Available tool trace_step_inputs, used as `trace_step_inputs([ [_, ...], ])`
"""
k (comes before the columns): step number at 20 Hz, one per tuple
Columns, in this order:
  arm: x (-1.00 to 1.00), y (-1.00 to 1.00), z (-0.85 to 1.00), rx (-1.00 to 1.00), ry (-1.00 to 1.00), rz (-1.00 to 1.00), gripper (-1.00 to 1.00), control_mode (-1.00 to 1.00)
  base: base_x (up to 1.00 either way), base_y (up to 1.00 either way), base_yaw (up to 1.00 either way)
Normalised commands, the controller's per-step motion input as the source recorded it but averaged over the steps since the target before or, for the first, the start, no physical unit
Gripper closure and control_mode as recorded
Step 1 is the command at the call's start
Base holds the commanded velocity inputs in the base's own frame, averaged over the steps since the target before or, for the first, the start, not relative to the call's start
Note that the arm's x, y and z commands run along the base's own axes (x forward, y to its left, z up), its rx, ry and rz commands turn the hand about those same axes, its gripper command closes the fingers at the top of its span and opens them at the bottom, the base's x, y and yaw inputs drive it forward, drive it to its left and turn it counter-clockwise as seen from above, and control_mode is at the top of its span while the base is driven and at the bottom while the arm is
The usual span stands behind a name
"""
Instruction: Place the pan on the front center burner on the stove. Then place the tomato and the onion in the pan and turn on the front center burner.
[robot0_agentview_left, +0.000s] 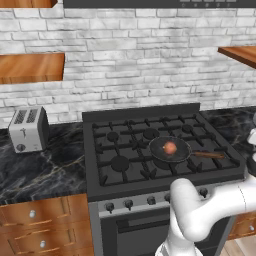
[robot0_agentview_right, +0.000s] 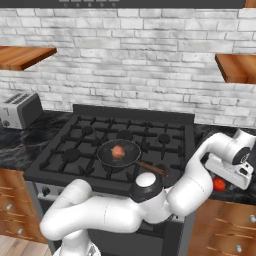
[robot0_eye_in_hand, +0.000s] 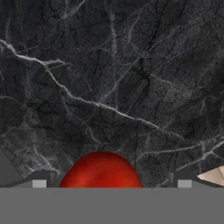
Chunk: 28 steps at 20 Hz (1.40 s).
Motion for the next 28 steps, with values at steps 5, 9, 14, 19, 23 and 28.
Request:
trace_step_inputs([
  [5, -0.11, 0.00, -0.01, 0.04, 0.05, 0.00, -1.00, -1.00, 0.00, 0.00, 0.00],
  [9, -0.04, 0.15, 0.00, 0.05, 0.03, 0.00, -1.00, -1.00, 0.00, 0.00, 0.00],
  [14, 0.00, 0.25, 0.00, 0.05, 0.03, 0.00, -1.00, -1.00, 0.00, 0.00, 0.00],
  [19, -0.04, 0.26, -0.07, 0.02, 0.06, 0.00, 1.00, -1.00, 0.00, 0.00, 0.00],
  [23, -0.08, 0.02, -0.09, 0.01, 0.06, 0.00, 1.00, -1.00, 0.00, 0.00, 0.00],
  [28, -0.17, 0.01, 0.18, 0.02, 0.00, 0.00, 1.00, -1.00, 0.00, 0.00, 0.00],
])
